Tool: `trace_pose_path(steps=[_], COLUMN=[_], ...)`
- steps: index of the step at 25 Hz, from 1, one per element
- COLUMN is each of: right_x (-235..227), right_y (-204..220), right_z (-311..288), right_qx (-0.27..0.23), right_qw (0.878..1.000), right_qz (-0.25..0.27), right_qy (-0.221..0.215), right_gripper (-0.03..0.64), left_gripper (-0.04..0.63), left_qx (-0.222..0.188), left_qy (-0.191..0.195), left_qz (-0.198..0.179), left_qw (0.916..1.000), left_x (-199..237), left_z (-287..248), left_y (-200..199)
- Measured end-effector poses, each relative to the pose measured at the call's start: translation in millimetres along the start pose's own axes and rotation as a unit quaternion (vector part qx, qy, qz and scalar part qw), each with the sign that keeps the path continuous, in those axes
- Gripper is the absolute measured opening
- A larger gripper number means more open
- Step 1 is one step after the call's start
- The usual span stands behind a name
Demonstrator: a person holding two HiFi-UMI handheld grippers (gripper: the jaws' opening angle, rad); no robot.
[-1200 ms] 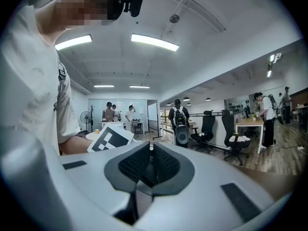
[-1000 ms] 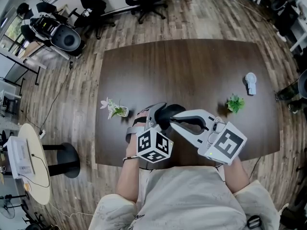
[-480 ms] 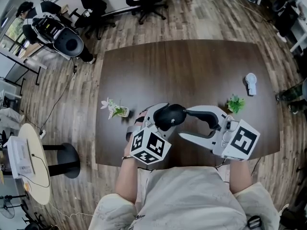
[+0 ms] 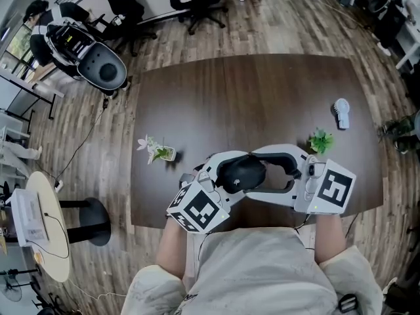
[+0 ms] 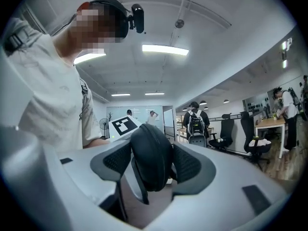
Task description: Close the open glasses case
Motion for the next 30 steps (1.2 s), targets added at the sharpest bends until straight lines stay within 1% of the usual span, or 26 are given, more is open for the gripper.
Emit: trace_pose_path(steps=[4, 7, 9, 11, 14, 17, 22, 24, 25, 28, 30], right_x=[-0.8, -10.6, -16.2, -20.4, -24.7, -30.8, -49.9, -57.5, -61.3, -71.1, -77.5], right_y=[-4.3, -5.9, -5.7, -4.6, -1.2, -1.2, 11.7, 27.7, 39.1, 79.7, 105.1], right_z=[1.4, 14.2, 22.2, 27.1, 34.7, 49.2, 64.4, 62.5, 60.9, 56.0, 55.8], right_qx=[0.002, 0.0, 0.002, 0.003, 0.002, -0.001, 0.042, 0.075, 0.097, 0.156, 0.183], right_qw=[1.0, 0.999, 0.999, 0.998, 0.997, 0.995, 0.987, 0.98, 0.976, 0.964, 0.955], right_qz=[0.016, 0.013, 0.014, 0.02, 0.015, 0.012, 0.019, 0.021, 0.021, 0.005, -0.017], right_qy=[0.011, 0.034, 0.049, 0.06, 0.072, 0.098, 0.156, 0.183, 0.194, 0.215, 0.233], right_gripper=[0.273, 0.272, 0.268, 0.268, 0.267, 0.265, 0.264, 0.264, 0.264, 0.262, 0.264], left_gripper=[0.262, 0.278, 0.303, 0.318, 0.327, 0.326, 0.316, 0.286, 0.269, 0.219, 0.188], left_qx=[-0.011, -0.026, -0.044, -0.064, -0.083, -0.079, -0.086, -0.08, -0.079, -0.08, -0.087], left_qy=[-0.023, -0.065, -0.098, -0.121, -0.136, -0.149, -0.185, -0.213, -0.234, -0.305, -0.337], left_qz=[-0.008, -0.015, -0.029, -0.036, -0.042, -0.046, -0.037, -0.04, -0.037, -0.022, -0.013], left_qw=[0.9996, 0.9975, 0.9938, 0.99, 0.9863, 0.9846, 0.9783, 0.9729, 0.9683, 0.9487, 0.9373], left_x=[4.3, 15.3, 21.8, 25.4, 25.2, 26.1, 36.6, 42.3, 45.5, 56.4, 62.2], left_z=[1.3, 2.2, 2.3, 1.6, 0.9, 2.0, 15.9, 23.4, 26.6, 34.8, 40.9], left_y=[-2.0, -3.3, -5.3, -8.3, -10.1, -4.7, -6.1, -7.2, -6.8, -4.3, -5.2])
Point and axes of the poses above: the fingertips, and each gripper's own axes: z backward along the fingers, x to its left, y out of its underside, the point moved 3 cm from there along z, backward along the fingers, and after that the axes turned 3 degrees about z, right-handed, at the moved point
